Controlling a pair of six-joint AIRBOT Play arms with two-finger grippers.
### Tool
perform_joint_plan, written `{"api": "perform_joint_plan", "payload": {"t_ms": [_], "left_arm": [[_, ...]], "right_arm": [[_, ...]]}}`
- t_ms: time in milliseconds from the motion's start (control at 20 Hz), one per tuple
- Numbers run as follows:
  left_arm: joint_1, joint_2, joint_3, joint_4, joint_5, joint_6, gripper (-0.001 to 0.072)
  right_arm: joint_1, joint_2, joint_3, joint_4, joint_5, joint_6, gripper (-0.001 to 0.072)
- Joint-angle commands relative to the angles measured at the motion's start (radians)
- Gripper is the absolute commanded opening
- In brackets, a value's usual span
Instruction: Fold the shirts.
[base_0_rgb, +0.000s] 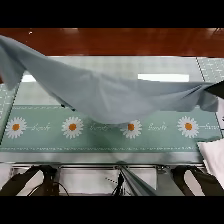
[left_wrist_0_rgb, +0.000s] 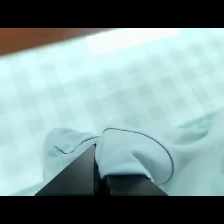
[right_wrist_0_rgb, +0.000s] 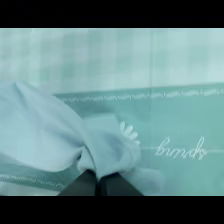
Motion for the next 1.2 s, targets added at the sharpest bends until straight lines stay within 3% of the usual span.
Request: {"api": "perform_joint_plan", "payload": {"t_ms": [0,200,400,500,750,1000,1050,1100,1150], "left_arm": [[-0.066,-0.140,-0.105,-0.006,0.037,0.013,0.0036],[-0.129,-0.350,-0.106,-0.007,0.181,0.036,0.0036],[-0.165,-0.489,-0.105,-0.021,0.340,0.036,0.0036],[-0.174,-0.534,-0.105,-0.030,0.426,0.035,0.0036],[-0.208,-0.637,-0.105,-0.034,0.581,0.035,0.0036],[-0.262,-0.729,-0.105,-0.033,0.524,0.035,0.0042],[-0.256,-0.724,-0.103,-0.032,0.505,0.035,0.0115],[-0.243,-0.714,-0.090,-0.032,0.468,0.034,0.0237],[-0.219,-0.700,-0.068,-0.031,0.405,0.032,0.0291]], "right_arm": [[0.017,-0.077,-0.202,0.010,-0.117,-0.041,0.0016],[0.061,-0.246,-0.287,0.015,-0.389,-0.120,0.0017],[0.061,-0.412,-0.287,0.133,-0.692,-0.113,0.0017],[0.061,-0.497,-0.287,0.198,-0.774,-0.094,0.0017],[0.062,-0.691,-0.287,0.281,-0.816,-0.095,0.0017],[0.061,-0.756,-0.286,0.294,-0.767,-0.154,0.0017],[0.061,-0.752,-0.286,0.303,-0.748,-0.175,0.0018],[0.061,-0.743,-0.286,0.308,-0.726,-0.201,0.0017],[0.061,-0.732,-0.286,0.309,-0.702,-0.227,0.0017]]}}
